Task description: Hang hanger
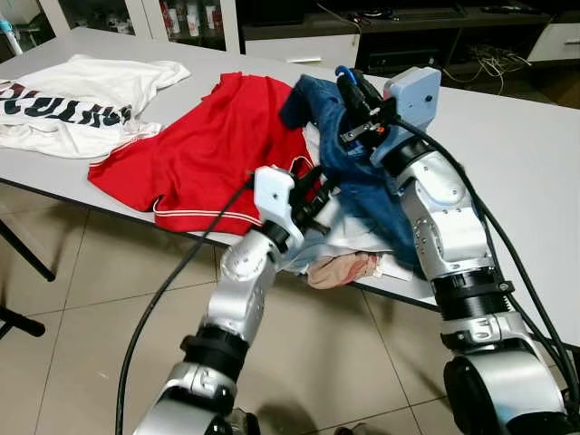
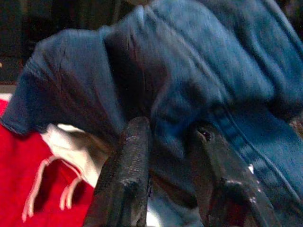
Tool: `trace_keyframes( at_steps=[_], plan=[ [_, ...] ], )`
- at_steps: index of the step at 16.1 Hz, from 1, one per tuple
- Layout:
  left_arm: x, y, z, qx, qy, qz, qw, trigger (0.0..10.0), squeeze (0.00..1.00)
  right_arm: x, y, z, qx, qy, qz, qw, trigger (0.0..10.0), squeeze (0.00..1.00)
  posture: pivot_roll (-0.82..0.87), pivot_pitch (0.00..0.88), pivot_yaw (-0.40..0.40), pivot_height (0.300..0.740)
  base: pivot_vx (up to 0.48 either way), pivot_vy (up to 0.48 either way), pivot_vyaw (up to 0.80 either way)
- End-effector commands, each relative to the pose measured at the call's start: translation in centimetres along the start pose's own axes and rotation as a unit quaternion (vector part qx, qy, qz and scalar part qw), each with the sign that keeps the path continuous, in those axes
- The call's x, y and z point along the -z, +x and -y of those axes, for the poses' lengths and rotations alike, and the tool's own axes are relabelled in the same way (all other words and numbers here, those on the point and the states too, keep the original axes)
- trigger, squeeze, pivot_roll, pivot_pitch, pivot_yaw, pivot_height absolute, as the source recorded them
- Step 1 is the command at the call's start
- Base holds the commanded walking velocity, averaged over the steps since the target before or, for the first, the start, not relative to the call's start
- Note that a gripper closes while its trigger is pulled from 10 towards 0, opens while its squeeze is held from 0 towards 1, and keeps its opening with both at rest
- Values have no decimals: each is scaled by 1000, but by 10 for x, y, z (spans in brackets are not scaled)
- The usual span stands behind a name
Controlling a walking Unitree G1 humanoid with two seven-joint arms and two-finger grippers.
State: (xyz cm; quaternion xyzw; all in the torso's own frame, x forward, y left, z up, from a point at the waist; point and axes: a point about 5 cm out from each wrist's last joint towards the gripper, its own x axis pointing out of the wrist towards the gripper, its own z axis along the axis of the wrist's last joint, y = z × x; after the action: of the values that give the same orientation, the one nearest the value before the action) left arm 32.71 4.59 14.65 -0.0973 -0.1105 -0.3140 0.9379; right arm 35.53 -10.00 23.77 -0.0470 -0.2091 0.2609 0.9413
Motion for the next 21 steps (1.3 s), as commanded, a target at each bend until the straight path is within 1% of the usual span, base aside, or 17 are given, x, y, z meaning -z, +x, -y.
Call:
trace_keyframes(
  at_steps=[1, 2, 4, 5, 6, 7, 10, 11, 13, 14, 15, 17, 18, 19, 21],
  plan=[
    [-5, 2, 1, 8, 4, 12, 1000, 10000, 0, -3, 0, -8, -15, -8, 9, 1000, 0, 0, -37, 0, 8, 740, 0, 0, 0],
    [-6, 1, 6, 31, 8, 19, 999, 10000, 0, 0, -2, -13, -21, -19, 3, 1000, 0, 0, -37, 0, 8, 740, 0, 0, 0],
    [-6, -1, 11, 49, 7, 22, 999, 10000, 0, 5, -3, -15, -20, -39, -9, 999, 0, 0, -37, 0, 9, 740, 0, 0, 0],
    [-5, -3, 18, 71, 0, 23, 997, 10000, 0, 15, -4, -9, 23, -57, -38, 997, 0, 0, -37, 0, 9, 740, 0, 0, 0],
    [-3, -4, 20, 78, 2, 22, 997, 10000, 86, 18, -4, -6, 43, -62, -47, 996, 0, 0, -37, 0, 9, 740, 0, 0, 0],
    [-1, -6, 22, 84, 4, 20, 996, 10000, 1000, 17, -2, -1, 72, -62, -48, 994, 0, 0, -32, 0, 6, 740, 0, 0, 0],
    [-1, -6, 22, 81, 2, 18, 997, 10000, 1000, 14, 0, 0, 79, -62, -41, 994, 0, 0, -29, 0, 3, 740, 0, 0, 0],
    [-1, -4, 17, 61, 4, 12, 998, 10000, 106, 11, 0, -3, 67, -55, -32, 996, 0, 0, -25, 0, 0, 740, 0, 0, 0],
    [-1, -4, 14, 53, 0, 9, 999, 10000, 106, 10, 1, -6, 61, -53, -26, 996, 0, 0, -25, 0, 0, 740, 0, 0, 0],
    [-1, -3, 13, 49, 5, 6, 999, 10000, 0, 7, 1, -11, 45, -47, -16, 998, 0, 0, -24, 0, -1, 740, 0, 0, 0],
    [1, -2, 11, 42, 22, -4, 999, 10000, 0, 3, 0, -24, 11, -40, -1, 999, 0, 0, -26, 0, 0, 740, 0, 0, 0],
    [4, 0, 11, 37, 34, -19, 999, 10000, 0, 2, -4, -37, -21, -30, 8, 999, 0, 0, -29, 0, 1, 740, 0, 0, 0],
    [7, 0, 12, 41, 36, -30, 998, 5333, 0, 1, -5, -41, -30, -25, 11, 999, 0, 0, -31, 0, 2, 740, 0, 0, 0],
    [10, 0, 13, 47, 39, -42, 997, 0, 0, -2, -5, -46, -43, -18, 17, 999, 0, 0, -33, 0, 3, 740, 0, 0, 0],
    [12, 0, 15, 55, 41, -47, 997, 0, 0, -5, -6, -49, -53, -12, 23, 998, 0, 0, -34, 0, 4, 740, 0, 0, 0]
  ],
)
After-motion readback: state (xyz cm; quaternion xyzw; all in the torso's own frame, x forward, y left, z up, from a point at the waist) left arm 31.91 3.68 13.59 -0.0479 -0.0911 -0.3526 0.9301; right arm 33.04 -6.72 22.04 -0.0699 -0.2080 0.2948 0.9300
